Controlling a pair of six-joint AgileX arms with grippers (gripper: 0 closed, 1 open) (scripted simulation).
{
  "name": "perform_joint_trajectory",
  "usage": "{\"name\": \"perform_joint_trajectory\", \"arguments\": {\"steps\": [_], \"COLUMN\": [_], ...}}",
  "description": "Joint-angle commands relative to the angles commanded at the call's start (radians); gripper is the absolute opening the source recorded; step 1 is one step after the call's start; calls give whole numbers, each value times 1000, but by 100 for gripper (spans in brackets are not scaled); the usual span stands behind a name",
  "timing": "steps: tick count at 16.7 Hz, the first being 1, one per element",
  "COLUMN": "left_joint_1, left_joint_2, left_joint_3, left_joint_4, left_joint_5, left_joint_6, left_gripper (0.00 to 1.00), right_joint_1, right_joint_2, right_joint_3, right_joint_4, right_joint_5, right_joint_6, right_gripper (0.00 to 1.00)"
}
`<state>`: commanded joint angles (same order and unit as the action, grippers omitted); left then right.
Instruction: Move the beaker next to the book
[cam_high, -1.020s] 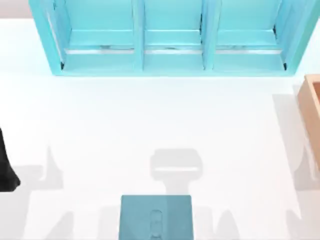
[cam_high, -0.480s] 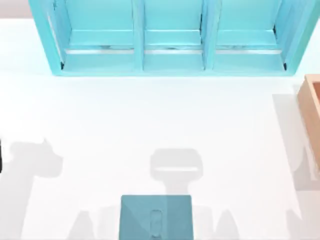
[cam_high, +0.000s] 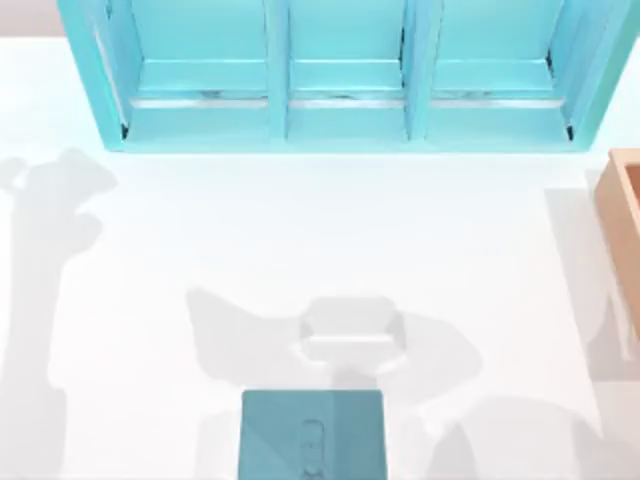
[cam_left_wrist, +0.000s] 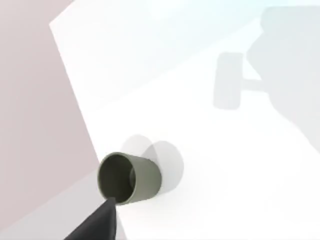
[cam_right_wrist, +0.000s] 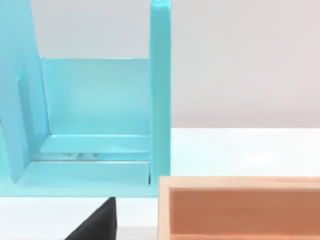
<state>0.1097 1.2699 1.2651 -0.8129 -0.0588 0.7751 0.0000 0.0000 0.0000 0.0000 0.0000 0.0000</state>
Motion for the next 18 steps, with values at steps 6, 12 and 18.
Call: {"name": "perform_joint_trajectory", "arguments": {"steps": [6, 12, 18], "left_joint_1": [100, 210, 297], "left_joint_2": [647, 1109, 1351], "left_joint_3": [651, 1194, 1550], "left_joint_4": [-430, -741, -906], "left_joint_5": [-10, -17, -21], "left_joint_6": [472, 898, 1190], "left_gripper": [100, 100, 100], "right_joint_1": [0, 0, 0], "right_joint_2": [0, 0, 0], "right_joint_3": [0, 0, 0], "right_joint_4": [0, 0, 0], "right_joint_5": [0, 0, 0], "right_joint_6": [0, 0, 0], "right_gripper": [100, 100, 100]}}
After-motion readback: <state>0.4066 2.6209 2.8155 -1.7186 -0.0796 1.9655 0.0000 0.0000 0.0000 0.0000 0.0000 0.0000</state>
